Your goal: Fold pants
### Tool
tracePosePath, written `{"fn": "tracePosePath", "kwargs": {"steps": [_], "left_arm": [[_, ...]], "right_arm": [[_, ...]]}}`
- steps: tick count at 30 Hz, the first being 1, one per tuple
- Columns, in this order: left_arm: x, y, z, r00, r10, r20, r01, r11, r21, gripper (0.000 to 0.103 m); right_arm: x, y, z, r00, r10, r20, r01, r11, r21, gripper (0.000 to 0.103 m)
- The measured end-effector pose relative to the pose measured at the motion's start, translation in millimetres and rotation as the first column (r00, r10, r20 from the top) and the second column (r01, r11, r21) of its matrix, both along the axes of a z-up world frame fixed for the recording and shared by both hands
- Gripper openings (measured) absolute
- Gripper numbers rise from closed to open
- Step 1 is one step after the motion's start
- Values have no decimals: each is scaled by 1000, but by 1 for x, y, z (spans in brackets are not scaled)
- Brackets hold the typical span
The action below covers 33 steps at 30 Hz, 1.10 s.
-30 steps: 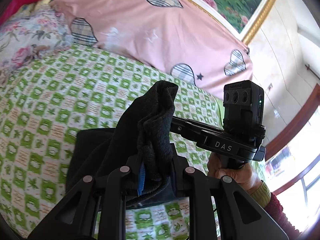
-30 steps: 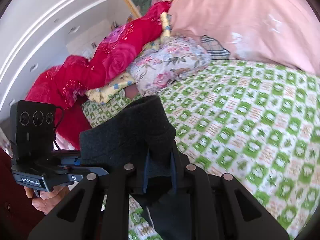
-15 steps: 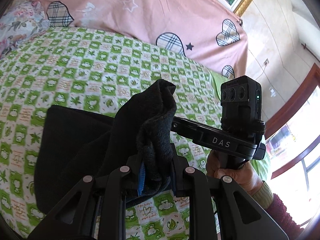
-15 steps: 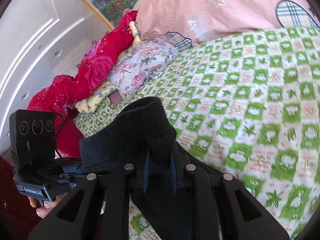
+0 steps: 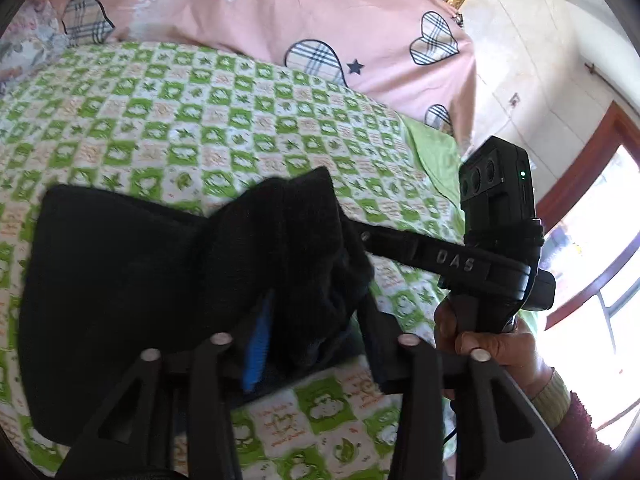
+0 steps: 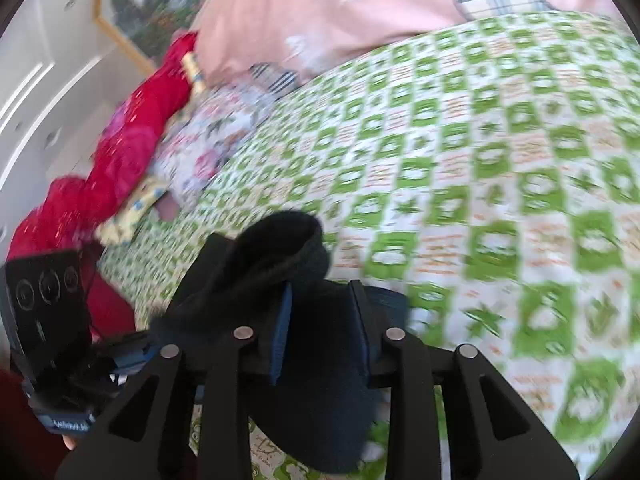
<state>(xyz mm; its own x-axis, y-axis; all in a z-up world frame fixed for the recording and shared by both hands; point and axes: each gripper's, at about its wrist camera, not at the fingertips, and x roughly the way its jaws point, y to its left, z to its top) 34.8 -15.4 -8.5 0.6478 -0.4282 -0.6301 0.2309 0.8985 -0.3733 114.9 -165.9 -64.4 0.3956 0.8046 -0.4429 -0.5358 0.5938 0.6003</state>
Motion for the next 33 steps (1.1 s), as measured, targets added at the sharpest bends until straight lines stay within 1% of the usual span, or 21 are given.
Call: {"fn": "tracePosePath", "kwargs": {"steps": [2, 4, 5, 6, 7, 9, 12, 16, 19, 25, 28, 33], "left_arm": [[-1, -1, -2, 1000, -14, -15, 14, 1000, -7, 52], [-2, -1, -3, 999, -41, -34, 40, 999, -31, 52], [-4, 0, -2, 998, -46, -35, 45, 998, -38, 52], [-6, 1, -1, 998, -49, -34, 48, 998, -42, 53], [-8, 3, 2, 998, -52, -28, 51, 998, -45, 54], [-12, 7, 6, 999, -46, -21, 45, 998, -46, 56], [-18, 14, 10, 999, -30, -16, 30, 998, -51, 56], [-26, 30, 15, 1000, 6, -12, -7, 998, -56, 57], [-32, 42, 19, 999, 41, -3, -41, 998, -44, 61], [-40, 70, 26, 994, 105, 4, -105, 993, -53, 64], [-42, 84, 27, 989, 147, 5, -147, 988, -48, 67], [-45, 104, 25, 982, 191, -3, -191, 979, -67, 68]], "right_arm": [[-6, -15, -2, 997, -67, -26, 68, 997, 27, 39], [-12, -23, -2, 994, -101, -45, 104, 992, 67, 46], [-17, -27, -2, 993, -111, -50, 115, 989, 92, 48], [-22, -31, -1, 991, -122, -51, 127, 985, 113, 52], [-26, -33, 0, 990, -133, -48, 138, 983, 121, 58], [-35, -34, 4, 986, -162, -38, 165, 979, 122, 63], [-46, -28, 11, 984, -179, -18, 180, 979, 94, 64], [-54, -16, 16, 981, -194, 2, 194, 980, 32, 68], [-57, -12, 16, 978, -207, -7, 207, 978, 24, 70], [-63, -1, 17, 970, -241, -8, 241, 970, -12, 77], [-66, 4, 20, 968, -252, 1, 252, 967, -25, 79], [-71, 10, 23, 960, -281, 14, 282, 958, -51, 80]]}}
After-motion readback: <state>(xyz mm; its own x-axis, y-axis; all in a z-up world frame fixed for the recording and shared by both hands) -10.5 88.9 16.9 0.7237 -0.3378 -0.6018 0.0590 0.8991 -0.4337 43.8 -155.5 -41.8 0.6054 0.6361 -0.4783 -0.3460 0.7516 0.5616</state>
